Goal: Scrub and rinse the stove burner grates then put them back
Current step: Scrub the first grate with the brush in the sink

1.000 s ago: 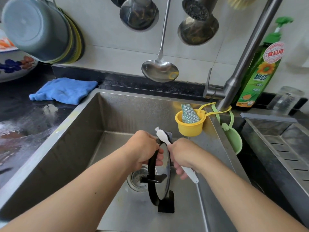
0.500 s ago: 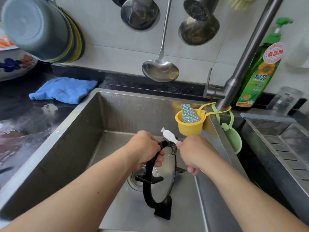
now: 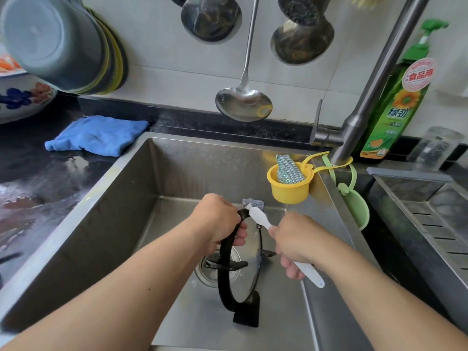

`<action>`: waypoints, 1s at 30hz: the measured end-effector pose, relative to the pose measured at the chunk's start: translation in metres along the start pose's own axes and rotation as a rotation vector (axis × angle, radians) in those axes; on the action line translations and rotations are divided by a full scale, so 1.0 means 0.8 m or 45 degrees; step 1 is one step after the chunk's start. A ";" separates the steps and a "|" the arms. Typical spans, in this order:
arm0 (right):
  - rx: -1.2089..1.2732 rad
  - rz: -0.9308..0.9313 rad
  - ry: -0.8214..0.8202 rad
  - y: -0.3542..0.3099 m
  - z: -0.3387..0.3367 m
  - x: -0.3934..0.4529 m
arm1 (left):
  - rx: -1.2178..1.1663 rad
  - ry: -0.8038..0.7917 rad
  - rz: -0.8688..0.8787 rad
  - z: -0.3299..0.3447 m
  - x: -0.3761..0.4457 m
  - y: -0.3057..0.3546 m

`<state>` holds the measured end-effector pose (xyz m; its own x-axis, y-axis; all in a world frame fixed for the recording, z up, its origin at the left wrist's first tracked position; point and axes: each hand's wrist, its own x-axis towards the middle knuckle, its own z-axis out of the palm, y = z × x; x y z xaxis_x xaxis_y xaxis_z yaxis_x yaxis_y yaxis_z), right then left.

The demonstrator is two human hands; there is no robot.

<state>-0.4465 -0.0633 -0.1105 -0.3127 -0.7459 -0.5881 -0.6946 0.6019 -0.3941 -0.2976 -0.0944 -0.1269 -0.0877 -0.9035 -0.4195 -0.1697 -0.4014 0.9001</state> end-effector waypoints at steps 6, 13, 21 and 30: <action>0.030 -0.115 0.041 -0.035 0.013 0.020 | 0.000 -0.047 0.012 0.000 -0.002 -0.001; 0.035 0.029 -0.086 -0.002 0.010 0.005 | 0.016 -0.011 -0.004 -0.003 -0.002 0.001; -0.146 -0.286 0.122 -0.006 -0.020 0.019 | 0.081 0.000 -0.005 -0.001 0.000 -0.001; -0.082 -0.585 0.233 0.005 -0.078 -0.020 | 0.611 0.045 0.187 -0.010 0.003 -0.001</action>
<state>-0.4848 -0.0669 -0.0586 -0.0697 -0.9712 -0.2280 -0.8240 0.1849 -0.5355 -0.2896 -0.0971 -0.1276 -0.1123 -0.9531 -0.2809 -0.5910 -0.1632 0.7900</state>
